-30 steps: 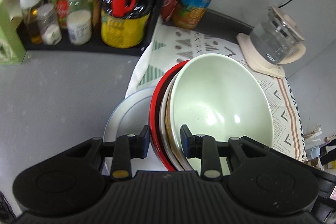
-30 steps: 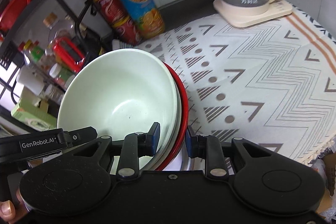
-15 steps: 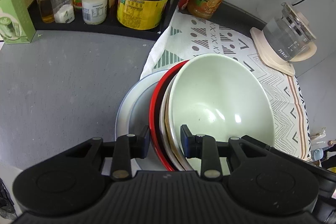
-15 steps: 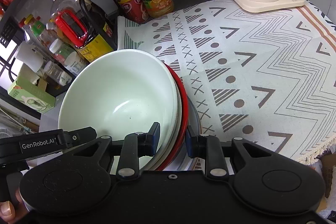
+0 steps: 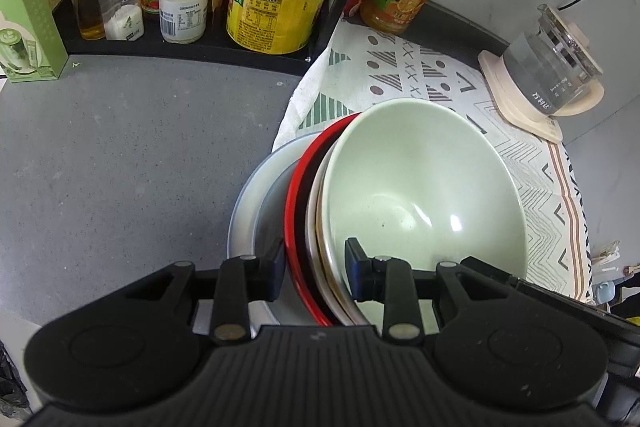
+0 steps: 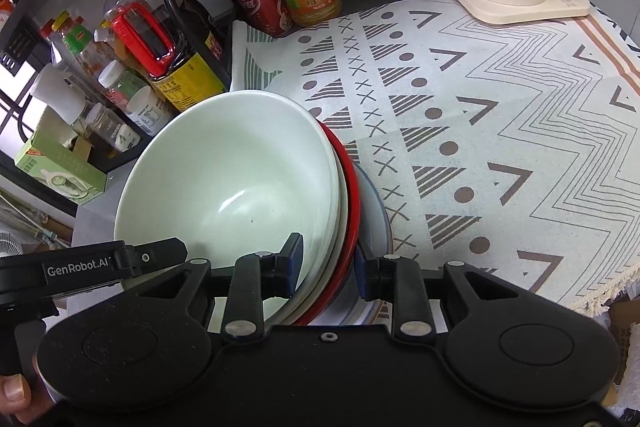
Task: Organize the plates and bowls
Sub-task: 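Carry the bowl stack with both grippers onto the plate stack and lower it, then open both grippers and pull them back from the bowl stack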
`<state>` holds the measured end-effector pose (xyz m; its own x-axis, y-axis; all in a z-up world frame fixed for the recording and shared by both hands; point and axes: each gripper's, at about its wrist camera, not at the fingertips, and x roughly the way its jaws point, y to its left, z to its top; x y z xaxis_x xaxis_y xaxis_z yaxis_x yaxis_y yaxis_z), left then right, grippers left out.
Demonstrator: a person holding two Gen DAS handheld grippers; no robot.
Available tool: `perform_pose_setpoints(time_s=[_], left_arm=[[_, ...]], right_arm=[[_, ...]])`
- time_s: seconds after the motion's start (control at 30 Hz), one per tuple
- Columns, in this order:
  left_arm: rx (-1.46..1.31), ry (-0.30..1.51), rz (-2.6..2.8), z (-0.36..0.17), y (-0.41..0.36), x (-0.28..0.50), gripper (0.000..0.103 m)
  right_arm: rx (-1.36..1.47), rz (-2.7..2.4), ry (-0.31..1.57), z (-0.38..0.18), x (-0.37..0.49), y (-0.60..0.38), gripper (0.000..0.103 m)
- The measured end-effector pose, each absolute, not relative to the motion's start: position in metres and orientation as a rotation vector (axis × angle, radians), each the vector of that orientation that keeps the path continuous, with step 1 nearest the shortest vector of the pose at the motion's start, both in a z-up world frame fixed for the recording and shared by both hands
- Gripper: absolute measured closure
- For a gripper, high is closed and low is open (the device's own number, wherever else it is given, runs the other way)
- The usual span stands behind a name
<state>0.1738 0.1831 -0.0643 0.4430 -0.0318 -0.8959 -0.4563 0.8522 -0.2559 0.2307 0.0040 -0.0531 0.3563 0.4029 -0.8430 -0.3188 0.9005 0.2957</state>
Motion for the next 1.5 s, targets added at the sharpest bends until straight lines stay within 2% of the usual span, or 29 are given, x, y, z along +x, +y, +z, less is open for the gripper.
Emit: perform_pose_setpoints(time_s=[0.07, 0.17, 0.27, 0.37, 0.57, 0.63, 0.7, 0.9, 1.23, 1.5], left_arm=[[-0.494, 1.108, 0.278, -0.066, 0.184, 0.176, 0.064], [-0.493, 1.123, 0.272, -0.067, 0.188, 0.176, 0.043], [-0.49, 1.117, 0.265, -0.066, 0.192, 0.177, 0.034], [-0.482, 1.106, 0.259, -0.064, 0.194, 0.18, 0.026], [-0.476, 1.132, 0.211, -0.066, 0.198, 0.195, 0.025], [-0.462, 1.135, 0.186, -0.065, 0.199, 0.199, 0.024], [-0.444, 1.126, 0.166, -0.063, 0.2, 0.203, 0.02], [-0.358, 1.11, 0.131, -0.059, 0.202, 0.218, 0.019], [-0.258, 1.089, 0.086, -0.045, 0.191, 0.227, 0.015], [-0.297, 1.043, 0.135, -0.026, 0.177, 0.207, 0.005]], right_arm=[[0.088, 0.468, 1.116, -0.053, 0.231, 0.004, 0.074], [0.126, 0.467, 1.133, -0.054, 0.233, 0.0, 0.07], [0.15, 0.467, 1.122, -0.052, 0.233, -0.003, 0.057], [0.154, 0.469, 1.118, -0.051, 0.234, -0.002, 0.055], [0.168, 0.455, 1.126, -0.053, 0.237, -0.001, 0.05], [0.159, 0.441, 1.121, -0.052, 0.239, -0.001, 0.044], [0.16, 0.426, 1.111, -0.051, 0.24, -0.002, 0.034], [0.18, 0.376, 1.054, -0.042, 0.241, -0.006, 0.005], [0.188, 0.281, 0.988, -0.032, 0.239, -0.02, 0.0], [0.239, 0.221, 0.913, -0.01, 0.222, -0.049, 0.0]])
